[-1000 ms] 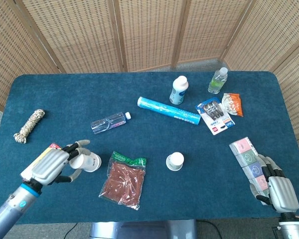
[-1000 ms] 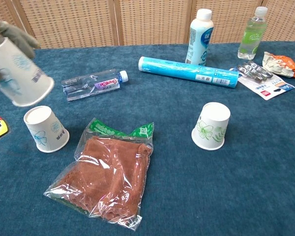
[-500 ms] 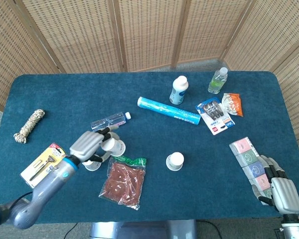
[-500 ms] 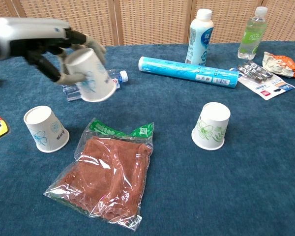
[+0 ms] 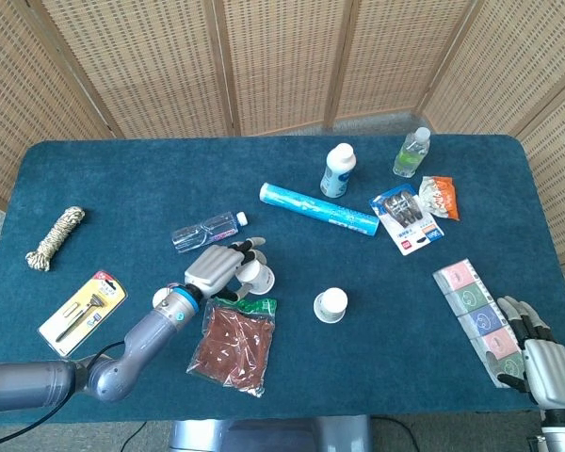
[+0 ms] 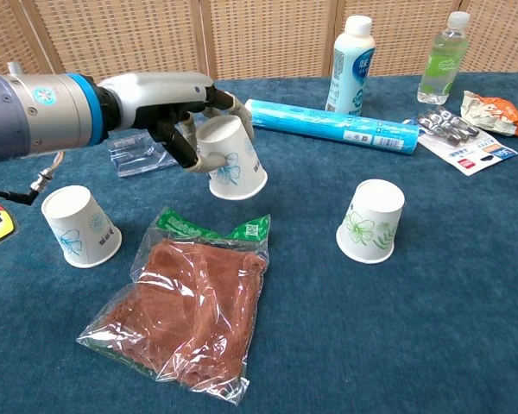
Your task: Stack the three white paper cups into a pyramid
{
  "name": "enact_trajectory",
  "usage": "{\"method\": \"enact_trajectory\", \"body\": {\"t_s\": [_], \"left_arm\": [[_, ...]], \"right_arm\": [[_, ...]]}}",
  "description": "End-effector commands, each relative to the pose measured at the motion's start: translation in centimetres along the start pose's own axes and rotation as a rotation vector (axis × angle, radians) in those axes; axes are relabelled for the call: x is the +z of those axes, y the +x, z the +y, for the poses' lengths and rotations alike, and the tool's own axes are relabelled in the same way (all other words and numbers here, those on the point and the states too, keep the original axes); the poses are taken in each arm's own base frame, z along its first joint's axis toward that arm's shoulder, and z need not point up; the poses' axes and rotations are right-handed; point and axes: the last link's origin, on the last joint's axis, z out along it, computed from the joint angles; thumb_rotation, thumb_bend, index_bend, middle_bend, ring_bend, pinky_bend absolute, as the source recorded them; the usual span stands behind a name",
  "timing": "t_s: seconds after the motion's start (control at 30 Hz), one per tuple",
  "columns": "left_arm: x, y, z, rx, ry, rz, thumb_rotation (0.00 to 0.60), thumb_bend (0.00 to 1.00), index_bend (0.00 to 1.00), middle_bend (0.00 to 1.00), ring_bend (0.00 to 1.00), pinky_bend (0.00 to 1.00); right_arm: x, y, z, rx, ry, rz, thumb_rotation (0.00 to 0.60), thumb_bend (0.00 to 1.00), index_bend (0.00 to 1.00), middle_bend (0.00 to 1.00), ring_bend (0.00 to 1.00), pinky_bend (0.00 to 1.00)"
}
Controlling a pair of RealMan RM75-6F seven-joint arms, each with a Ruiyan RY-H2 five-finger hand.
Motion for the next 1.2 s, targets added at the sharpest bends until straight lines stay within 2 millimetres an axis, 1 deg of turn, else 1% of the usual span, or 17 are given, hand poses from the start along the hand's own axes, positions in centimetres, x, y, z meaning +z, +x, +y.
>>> {"method": "enact_trajectory", "body": {"t_s": [0.03,0.33,0.67,0.77,0.87,0.93,0.97,1.03,1.13,1.2], "left_arm": [[0.6,-0.6,0.4,0.017,-0.003,-0.021,0.6,0.5,0.31,0.11,0.19,0.43],[2.0,-1.3,1.3,0.058,-0.004,-0.03,0.6,0.5,0.3,0.1,0.18,0.41],[3.7,-2.1,1.7,0.07,-0.001,-0.034,0.6,0.5,0.3,0.09,0.17,0.4],[4.1,-2.2,1.9,0.08,-0.004,-0.03,0.6,0.49,0.3,0.08,0.14,0.38],[4.3,-2.4,2.1,0.084,-0.01,-0.03,0.6,0.5,0.26,0.05,0.08,0.33],[4.5,-2.6,2.2,0.088,-0.013,-0.033,0.6,0.49,0.2,0.01,0.02,0.26],[4.5,-2.6,2.3,0.088,-0.015,-0.035,0.6,0.5,0.18,0.0,0.01,0.23],[4.6,-2.7,2.3,0.086,-0.016,-0.04,0.6,0.5,0.11,0.0,0.0,0.15],[4.6,-2.7,2.2,0.088,-0.017,-0.05,0.6,0.5,0.05,0.0,0.0,0.08],[4.5,-2.6,2.2,0.086,-0.019,-0.055,0.6,0.5,0.03,0.0,0.0,0.05]], "right_arm": [[-0.1,0.1,0.2,0.001,-0.005,0.003,0.6,0.41,0.02,0.08,0.0,0.18],[-0.6,0.2,0.8,0.009,-0.02,0.011,0.6,0.41,0.01,0.08,0.0,0.18],[-0.9,0.4,1.4,0.011,-0.04,0.017,0.6,0.41,0.0,0.08,0.0,0.18],[-1.0,0.4,1.5,0.012,-0.044,0.019,0.6,0.41,0.0,0.08,0.0,0.18],[-1.1,0.5,1.6,0.014,-0.046,0.022,0.6,0.41,0.0,0.08,0.0,0.18],[-1.1,0.5,1.7,0.015,-0.049,0.022,0.6,0.41,0.0,0.08,0.0,0.18],[-1.1,0.5,1.7,0.015,-0.049,0.022,0.6,0.41,0.0,0.08,0.0,0.18],[-1.2,0.5,1.7,0.016,-0.05,0.024,0.6,0.41,0.0,0.08,0.0,0.18],[-1.2,0.6,1.8,0.015,-0.052,0.025,0.6,0.41,0.0,0.08,0.0,0.18],[-1.3,0.6,1.8,0.016,-0.052,0.026,0.6,0.41,0.0,0.08,0.0,0.18]]}}
